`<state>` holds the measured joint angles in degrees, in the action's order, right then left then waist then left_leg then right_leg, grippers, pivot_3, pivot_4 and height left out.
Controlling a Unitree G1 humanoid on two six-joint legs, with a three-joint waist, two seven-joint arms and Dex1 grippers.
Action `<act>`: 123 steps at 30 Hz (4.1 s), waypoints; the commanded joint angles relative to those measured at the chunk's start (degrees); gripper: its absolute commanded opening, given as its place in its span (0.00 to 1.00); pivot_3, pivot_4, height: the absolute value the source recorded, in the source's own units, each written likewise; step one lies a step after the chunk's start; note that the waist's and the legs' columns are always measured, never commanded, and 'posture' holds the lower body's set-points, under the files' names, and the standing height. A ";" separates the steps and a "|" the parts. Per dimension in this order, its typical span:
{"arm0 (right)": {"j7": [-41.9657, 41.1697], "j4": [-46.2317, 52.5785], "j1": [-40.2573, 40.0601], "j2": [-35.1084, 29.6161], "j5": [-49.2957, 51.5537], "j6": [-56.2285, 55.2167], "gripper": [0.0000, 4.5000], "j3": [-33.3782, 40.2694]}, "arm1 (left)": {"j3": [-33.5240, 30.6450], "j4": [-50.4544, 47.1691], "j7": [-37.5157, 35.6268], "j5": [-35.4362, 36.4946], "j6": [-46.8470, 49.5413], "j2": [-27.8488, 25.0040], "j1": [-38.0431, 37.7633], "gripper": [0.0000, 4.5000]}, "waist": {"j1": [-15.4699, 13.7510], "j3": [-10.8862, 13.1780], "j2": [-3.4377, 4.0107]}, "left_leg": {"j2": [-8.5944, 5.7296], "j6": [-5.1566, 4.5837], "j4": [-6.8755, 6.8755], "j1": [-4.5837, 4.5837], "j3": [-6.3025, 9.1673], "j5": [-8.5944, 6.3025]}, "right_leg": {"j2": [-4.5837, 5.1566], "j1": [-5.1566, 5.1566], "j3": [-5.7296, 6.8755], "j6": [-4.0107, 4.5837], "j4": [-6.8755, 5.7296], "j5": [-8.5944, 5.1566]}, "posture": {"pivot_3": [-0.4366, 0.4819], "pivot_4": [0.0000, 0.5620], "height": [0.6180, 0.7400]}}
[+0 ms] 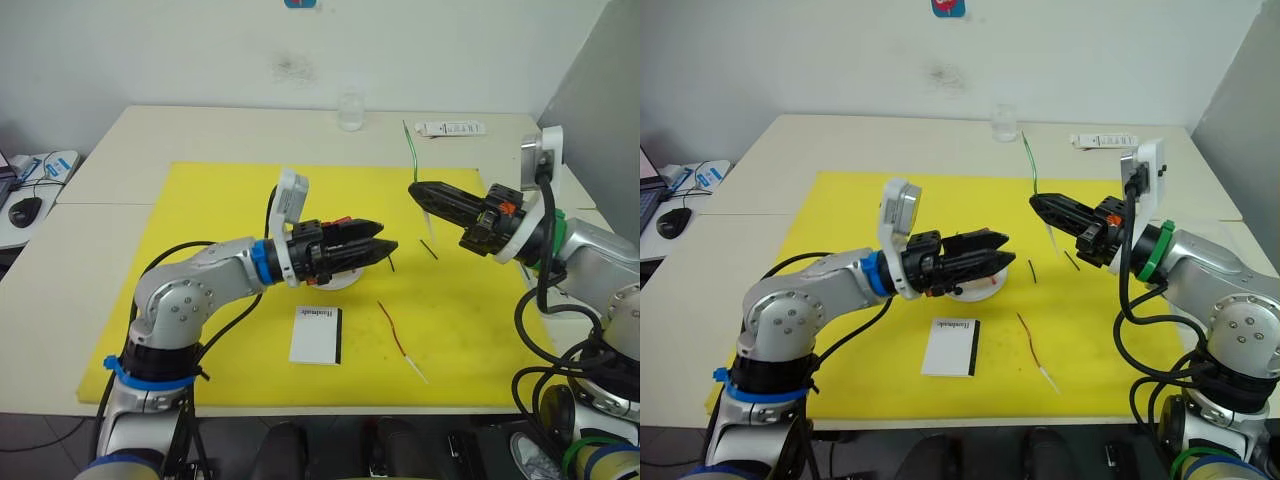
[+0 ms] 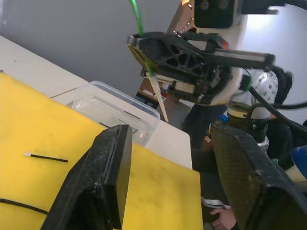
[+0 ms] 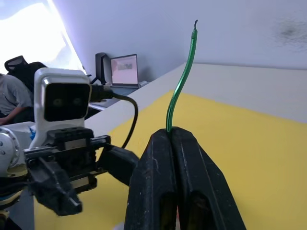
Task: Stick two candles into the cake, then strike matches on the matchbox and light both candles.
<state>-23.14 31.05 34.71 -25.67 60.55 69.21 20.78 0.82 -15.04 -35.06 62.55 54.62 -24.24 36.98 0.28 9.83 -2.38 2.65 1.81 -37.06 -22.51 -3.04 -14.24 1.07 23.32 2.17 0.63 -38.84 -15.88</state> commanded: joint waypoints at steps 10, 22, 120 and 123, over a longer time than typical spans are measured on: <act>1.99 0.92 0.87 -1.30 3.85 -6.71 0.00 -3.71 | 1.99 4.20 -3.55 -6.30 -1.10 3.95 5.31 0.68 | 0.00 0.00 0.00 | 0.00 0.00 0.00 -0.01 -0.04 0.00 | 0.01 0.04 -0.03 0.00 -0.01 0.00 | 0.48 0.27 1.00; 3.27 0.68 -0.23 -3.16 4.82 -9.76 0.00 -5.57 | -2.46 5.33 -1.74 -1.93 3.19 6.64 7.43 0.42 | 0.01 0.00 0.01 | 0.01 0.00 0.00 -0.07 -0.03 0.00 | 0.03 0.08 -0.02 0.00 -0.01 0.00 | 0.48 0.27 1.00; -3.41 4.01 -2.27 -6.34 -23.74 -11.72 0.00 -30.90 | -2.90 22.31 -25.74 -29.05 -18.26 -12.72 4.39 0.00 | -0.02 0.05 0.03 | 0.05 0.00 -0.02 -0.35 -0.06 0.00 | 0.07 0.44 0.03 -0.02 -0.09 -0.02 | 0.48 0.27 1.00; -3.12 4.09 -1.50 -5.60 -23.23 -10.53 0.00 -30.49 | -2.86 22.67 -25.99 -29.86 -18.95 -12.10 4.23 0.00 | -0.01 0.05 0.03 | 0.04 0.00 -0.03 -0.36 -0.08 0.00 | 0.07 0.44 0.02 0.10 -0.09 0.05 | 0.48 0.27 1.00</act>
<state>-26.51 32.94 31.57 -31.71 37.10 58.38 -10.47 -1.68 7.79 -60.66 33.21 36.98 -36.24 41.06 0.28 9.88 -2.34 2.70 1.81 -37.09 -22.88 -3.12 -14.24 1.15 23.77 2.19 0.84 -38.93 -15.76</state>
